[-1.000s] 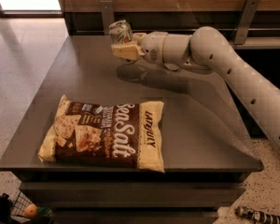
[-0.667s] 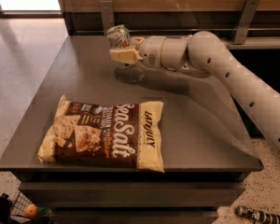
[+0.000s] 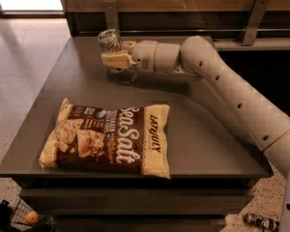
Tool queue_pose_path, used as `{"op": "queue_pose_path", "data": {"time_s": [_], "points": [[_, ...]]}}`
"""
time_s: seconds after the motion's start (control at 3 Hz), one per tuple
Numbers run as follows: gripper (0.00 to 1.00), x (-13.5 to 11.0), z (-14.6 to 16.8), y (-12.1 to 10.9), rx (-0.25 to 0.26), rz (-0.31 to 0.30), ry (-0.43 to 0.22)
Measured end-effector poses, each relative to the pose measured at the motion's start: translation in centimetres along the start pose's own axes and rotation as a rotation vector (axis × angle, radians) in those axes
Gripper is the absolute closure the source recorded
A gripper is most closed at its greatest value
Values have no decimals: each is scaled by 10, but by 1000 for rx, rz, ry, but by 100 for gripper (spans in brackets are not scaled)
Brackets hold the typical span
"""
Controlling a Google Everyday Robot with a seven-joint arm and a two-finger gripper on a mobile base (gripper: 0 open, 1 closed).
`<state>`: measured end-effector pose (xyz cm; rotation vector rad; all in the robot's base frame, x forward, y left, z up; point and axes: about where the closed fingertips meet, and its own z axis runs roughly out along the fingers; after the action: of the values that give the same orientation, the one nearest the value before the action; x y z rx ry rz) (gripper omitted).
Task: Place 7up can upright
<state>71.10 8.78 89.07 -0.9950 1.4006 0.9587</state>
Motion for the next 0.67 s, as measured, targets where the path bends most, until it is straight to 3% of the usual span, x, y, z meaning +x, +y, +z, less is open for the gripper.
{"op": "queue_pose_path", "data": {"time_s": [0.33,0.67], "points": [[100,2,3,1,-4,-1,3],[100,10,-9,4,24,3,61]]}}
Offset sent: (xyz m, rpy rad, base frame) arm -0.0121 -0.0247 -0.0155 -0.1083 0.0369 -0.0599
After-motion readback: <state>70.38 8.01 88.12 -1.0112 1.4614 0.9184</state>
